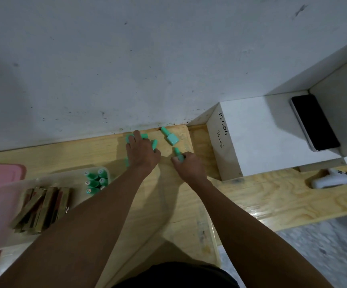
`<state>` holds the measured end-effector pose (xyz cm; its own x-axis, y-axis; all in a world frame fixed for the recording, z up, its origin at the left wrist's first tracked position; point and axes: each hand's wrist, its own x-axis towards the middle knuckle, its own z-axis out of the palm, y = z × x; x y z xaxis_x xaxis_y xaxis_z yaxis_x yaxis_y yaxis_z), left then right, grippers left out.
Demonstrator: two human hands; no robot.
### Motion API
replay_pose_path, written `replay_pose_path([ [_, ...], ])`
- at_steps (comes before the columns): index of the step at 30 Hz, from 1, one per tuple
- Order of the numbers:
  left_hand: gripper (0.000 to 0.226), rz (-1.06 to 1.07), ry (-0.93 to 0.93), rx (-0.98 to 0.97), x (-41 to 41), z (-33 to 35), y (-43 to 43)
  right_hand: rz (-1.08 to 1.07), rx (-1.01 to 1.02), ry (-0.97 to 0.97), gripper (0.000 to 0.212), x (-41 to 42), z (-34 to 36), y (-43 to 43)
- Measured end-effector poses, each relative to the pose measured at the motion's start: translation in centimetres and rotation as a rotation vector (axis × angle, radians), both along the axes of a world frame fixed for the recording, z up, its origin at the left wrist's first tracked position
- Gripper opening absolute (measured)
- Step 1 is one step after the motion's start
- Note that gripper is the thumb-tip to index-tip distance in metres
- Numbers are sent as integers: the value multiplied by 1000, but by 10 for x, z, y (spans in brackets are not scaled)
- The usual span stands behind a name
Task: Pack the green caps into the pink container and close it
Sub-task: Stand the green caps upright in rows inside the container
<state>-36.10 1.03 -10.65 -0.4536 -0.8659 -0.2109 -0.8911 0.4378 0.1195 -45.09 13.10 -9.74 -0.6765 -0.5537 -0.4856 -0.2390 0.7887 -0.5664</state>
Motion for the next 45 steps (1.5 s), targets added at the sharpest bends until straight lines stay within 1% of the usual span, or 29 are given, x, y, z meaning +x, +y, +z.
replay_pose_path([
  [3, 34, -8, 18, 18, 1, 3, 1, 15, 28, -61, 43, -2, 5, 2],
  [7, 33, -43, 113, 74, 5, 8, -1, 44, 8, -104, 43, -3, 11, 6],
  [9, 31, -60, 238, 151, 7, 14, -2, 54, -43, -142, 41, -3, 14, 9],
  [11, 26, -41, 428, 282, 12, 24, -1, -26, -165, -267, 38, 0, 19, 14],
  [13, 23, 29, 577, 448, 20, 38, 3, -126, -266, -406, 37, 4, 27, 19],
  [15, 20, 129, 669, 621, 31, 50, 5, -199, -348, -498, 36, 8, 31, 21],
  [17, 16, 280, 793, 794, 41, 57, 7, -259, -413, -572, 32, 14, 37, 22],
  [19, 16, 456, 963, 939, 53, 65, 9, -276, -448, -645, 30, 23, 46, 22],
  [21, 16, 581, 1093, 1034, 66, 73, 13, -267, -482, -697, 30, 33, 59, 22],
  [23, 16, 647, 1168, 1098, 81, 83, 16, -261, -524, -724, 28, 43, 69, 20],
  [27, 19, 639, 1246, 1229, 113, 100, 22, -184, -522, -691, 24, 65, 77, 17],
  [32, 18, 621, 1303, 1259, 145, 111, 26, -70, -542, -567, 17, 91, 84, 13],
  [36, 15, 608, 1294, 1234, 169, 116, 26, -57, -525, -484, 11, 110, 86, 12],
  [41, 14, 591, 1294, 1171, 192, 118, 24, -99, -554, -507, 9, 129, 89, 17],
  [45, 20, 628, 1281, 1096, 205, 112, 21, -75, -557, -497, 6, 142, 91, 19],
])
